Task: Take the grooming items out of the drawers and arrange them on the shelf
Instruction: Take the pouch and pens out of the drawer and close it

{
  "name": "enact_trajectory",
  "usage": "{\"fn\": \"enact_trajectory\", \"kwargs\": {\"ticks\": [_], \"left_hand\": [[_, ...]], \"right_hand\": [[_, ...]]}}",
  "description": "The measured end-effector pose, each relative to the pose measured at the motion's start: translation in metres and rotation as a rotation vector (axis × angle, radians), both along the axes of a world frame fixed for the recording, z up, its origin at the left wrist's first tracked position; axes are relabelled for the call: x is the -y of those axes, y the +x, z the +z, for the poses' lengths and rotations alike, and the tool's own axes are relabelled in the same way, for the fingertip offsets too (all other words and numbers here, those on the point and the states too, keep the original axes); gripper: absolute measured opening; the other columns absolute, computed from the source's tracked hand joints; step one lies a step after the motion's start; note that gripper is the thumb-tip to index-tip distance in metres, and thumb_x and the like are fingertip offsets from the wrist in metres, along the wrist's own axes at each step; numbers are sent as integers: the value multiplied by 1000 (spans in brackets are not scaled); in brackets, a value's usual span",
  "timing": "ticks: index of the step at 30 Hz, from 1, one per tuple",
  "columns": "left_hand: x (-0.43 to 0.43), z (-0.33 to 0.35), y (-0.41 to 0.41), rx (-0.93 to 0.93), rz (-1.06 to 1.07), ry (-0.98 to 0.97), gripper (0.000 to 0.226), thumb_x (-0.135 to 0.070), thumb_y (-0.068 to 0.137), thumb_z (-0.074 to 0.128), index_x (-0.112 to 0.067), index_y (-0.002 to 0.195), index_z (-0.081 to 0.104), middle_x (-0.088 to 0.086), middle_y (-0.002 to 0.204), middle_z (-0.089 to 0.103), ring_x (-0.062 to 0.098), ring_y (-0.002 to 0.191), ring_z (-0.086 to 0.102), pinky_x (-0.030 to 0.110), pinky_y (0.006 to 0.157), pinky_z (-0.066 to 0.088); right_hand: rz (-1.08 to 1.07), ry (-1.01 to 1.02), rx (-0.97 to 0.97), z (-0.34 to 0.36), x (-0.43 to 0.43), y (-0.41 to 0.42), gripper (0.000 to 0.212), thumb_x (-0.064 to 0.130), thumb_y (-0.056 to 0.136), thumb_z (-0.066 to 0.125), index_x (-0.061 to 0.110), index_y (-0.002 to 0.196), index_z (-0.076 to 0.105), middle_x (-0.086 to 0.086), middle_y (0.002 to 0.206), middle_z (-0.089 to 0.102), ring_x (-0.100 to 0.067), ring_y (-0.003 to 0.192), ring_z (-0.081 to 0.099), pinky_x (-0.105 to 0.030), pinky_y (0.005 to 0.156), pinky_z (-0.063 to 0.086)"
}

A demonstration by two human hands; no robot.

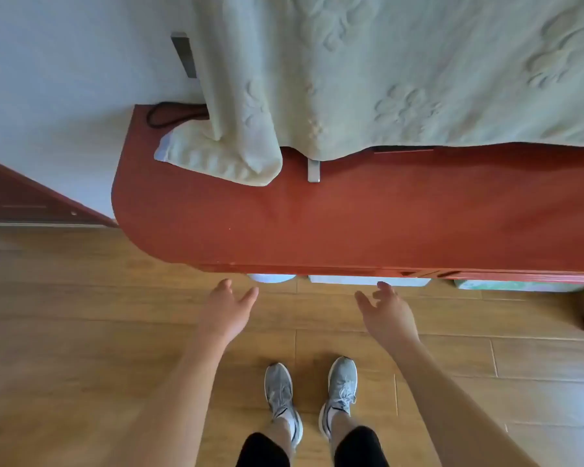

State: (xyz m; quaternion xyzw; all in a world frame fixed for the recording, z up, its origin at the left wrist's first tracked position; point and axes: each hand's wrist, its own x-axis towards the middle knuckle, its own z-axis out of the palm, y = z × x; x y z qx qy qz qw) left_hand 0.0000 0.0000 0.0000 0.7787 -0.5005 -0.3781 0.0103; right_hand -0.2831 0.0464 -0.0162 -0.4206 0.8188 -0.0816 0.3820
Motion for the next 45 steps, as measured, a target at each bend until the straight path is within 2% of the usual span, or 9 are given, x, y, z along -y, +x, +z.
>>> {"fn": "enact_trajectory", "kwargs": {"ticks": [3,6,10,12,14,17,30,37,45], "left_hand": [[13,-28,2,-275,319,31,88,-58,86,65,-10,150,30,3,136,57,23,116,60,35,96,45],[20,-46,1,-583,582,12,82,-44,85,74,-5,145,35,4,122,62,17,105,66,42,105,48],[28,-59,0,-900,813,-66,12,-7,90,68,-4,98,60,9,98,69,29,114,64,45,108,46],[32,-64,1,-1009,882,-72,11,5,90,63,-4,83,61,8,86,69,28,104,65,45,108,46],[34,-65,1,-1102,911,-76,25,11,89,59,-7,73,64,6,78,68,23,93,65,42,105,47],[35,-68,1,-1144,938,-70,23,12,88,59,-7,75,61,4,77,68,20,89,65,39,104,48],[-5,-67,14,-1127,975,1,16,9,83,68,-4,81,60,8,81,68,22,93,68,36,97,52],[-55,-63,17,-1113,1005,1,16,11,85,65,-4,82,61,7,82,68,24,98,66,36,99,51],[-124,-59,21,-1113,1016,-25,15,10,87,63,-4,82,63,7,83,68,22,96,66,37,103,49]], "right_hand": [[-284,-24,180,-25,13,2,72,51,91,58,7,144,37,-1,127,63,-23,120,56,-29,88,40],[-593,-95,450,-42,18,3,82,55,81,68,9,143,40,4,117,66,-17,109,63,-42,93,52],[-840,-183,682,-52,23,0,48,25,92,68,12,131,44,-5,115,66,-18,105,66,-38,88,54],[-900,-222,757,-55,25,-1,26,14,92,65,12,114,51,-7,113,65,-23,110,64,-38,88,53],[-966,-249,853,-56,26,0,40,5,90,65,3,126,48,-8,112,62,-25,117,61,-38,89,52],[-1035,-268,939,-54,28,3,59,-1,90,62,2,141,34,-4,107,60,-25,116,61,-42,95,51],[-1147,-321,1026,-42,-9,19,55,-3,95,53,4,144,29,-5,107,60,-27,108,64,-39,88,52],[-1146,-288,1039,-34,-59,24,53,-3,95,53,7,143,32,-6,112,63,-26,107,66,-42,97,50],[-1140,-250,1044,-33,-123,32,54,-3,95,54,5,144,32,-7,113,62,-26,108,65,-38,86,53]]}}
